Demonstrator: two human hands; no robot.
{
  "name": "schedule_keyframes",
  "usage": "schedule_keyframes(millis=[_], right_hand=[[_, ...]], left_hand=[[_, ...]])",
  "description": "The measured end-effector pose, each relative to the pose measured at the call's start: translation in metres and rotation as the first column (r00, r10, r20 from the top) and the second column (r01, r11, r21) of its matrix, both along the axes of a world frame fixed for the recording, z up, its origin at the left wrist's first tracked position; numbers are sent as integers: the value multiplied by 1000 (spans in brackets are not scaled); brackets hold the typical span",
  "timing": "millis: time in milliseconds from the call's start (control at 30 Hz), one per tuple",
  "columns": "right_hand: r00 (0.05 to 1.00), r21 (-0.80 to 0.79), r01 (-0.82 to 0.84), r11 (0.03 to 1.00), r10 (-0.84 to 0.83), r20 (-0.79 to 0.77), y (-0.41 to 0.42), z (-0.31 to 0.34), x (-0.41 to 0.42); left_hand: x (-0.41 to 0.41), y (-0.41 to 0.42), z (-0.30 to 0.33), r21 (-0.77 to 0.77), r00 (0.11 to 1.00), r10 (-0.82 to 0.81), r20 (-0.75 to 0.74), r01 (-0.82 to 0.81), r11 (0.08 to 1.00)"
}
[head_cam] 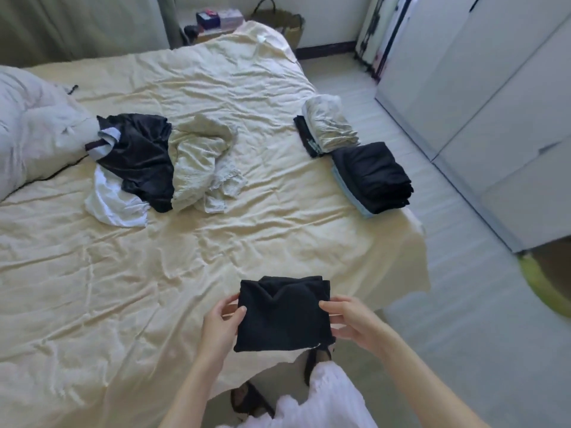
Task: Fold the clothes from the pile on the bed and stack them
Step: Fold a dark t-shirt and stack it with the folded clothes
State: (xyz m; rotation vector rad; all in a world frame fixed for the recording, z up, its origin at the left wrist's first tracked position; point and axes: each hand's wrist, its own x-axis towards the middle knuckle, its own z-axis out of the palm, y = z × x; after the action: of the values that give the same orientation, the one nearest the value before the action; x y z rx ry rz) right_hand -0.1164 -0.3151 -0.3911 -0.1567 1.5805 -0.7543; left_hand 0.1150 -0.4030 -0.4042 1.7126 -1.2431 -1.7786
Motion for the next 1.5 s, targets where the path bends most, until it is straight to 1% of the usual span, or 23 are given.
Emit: schedule_keyframes(millis=[233,367,433,533,633,700,867,1000,1100,1167,1200,1233,1267,1300,1333,1367,1400,1433,1467,1500], right_hand=[[987,-39,129,991,-124,101,-5,-1,-80],[969,-39,219,975,-213,126,-23,-12,-157],[963,-34,250,968,-245,115,-33,-16,-200],[951,-26,300,953,-298,80,-48,-20,-263],[924,-31,375,927,-371,91,-67,-20,-313],[892,-37,439,898,-431,137,-85,-22,-338],[773,-54,605,794,-570,279,-145,-29,-374],[691,-2,686,727,-651,316,-179,-46,-390],[617,57,742,669,-713,334,-188,-65,-397],[596,75,761,645,-740,313,-190,-76,-398],[596,75,764,641,-746,298,-190,-80,-398],[606,76,761,645,-747,273,-188,-84,-398],[637,66,745,663,-737,225,-186,-86,-397],[689,42,714,698,-713,132,-184,-88,-395],[753,0,658,753,-658,-19,-181,-89,-395],[794,-61,570,819,-568,-217,-177,-90,-395],[777,-135,452,882,-464,-426,-173,-91,-396],[700,-203,297,933,-357,-618,-170,-91,-398],[589,-244,109,964,-260,-765,-169,-91,-400],[467,-243,-84,966,-177,-866,-169,-92,-404]], left_hand=[[-99,-42,17,-119,981,-168,99,179,977],[-191,-71,13,-164,966,-198,169,225,960],[-242,-85,9,-172,958,-211,193,245,954],[-318,-109,6,-186,930,-271,249,320,929],[-388,-143,5,-261,883,-332,332,425,867],[-432,-172,6,-324,849,-362,384,491,809],[-520,-245,5,-434,785,-372,495,595,677],[-565,-282,-15,-447,740,-392,546,653,611],[-585,-289,-39,-434,715,-412,564,682,588],[-587,-284,-54,-422,691,-432,580,708,566],[-585,-279,-61,-421,667,-433,606,732,536],[-581,-271,-67,-430,634,-430,643,763,482],[-574,-261,-73,-443,597,-430,677,797,410],[-567,-250,-78,-442,552,-445,706,833,333],[-562,-240,-81,-410,487,-478,730,873,263],[-558,-233,-84,-351,410,-519,751,912,212],[-556,-228,-88,-279,328,-551,767,944,175],[-556,-226,-93,-210,256,-566,783,967,147],[-557,-227,-97,-155,200,-570,797,980,127],[-561,-229,-99,-111,155,-570,807,987,113]])
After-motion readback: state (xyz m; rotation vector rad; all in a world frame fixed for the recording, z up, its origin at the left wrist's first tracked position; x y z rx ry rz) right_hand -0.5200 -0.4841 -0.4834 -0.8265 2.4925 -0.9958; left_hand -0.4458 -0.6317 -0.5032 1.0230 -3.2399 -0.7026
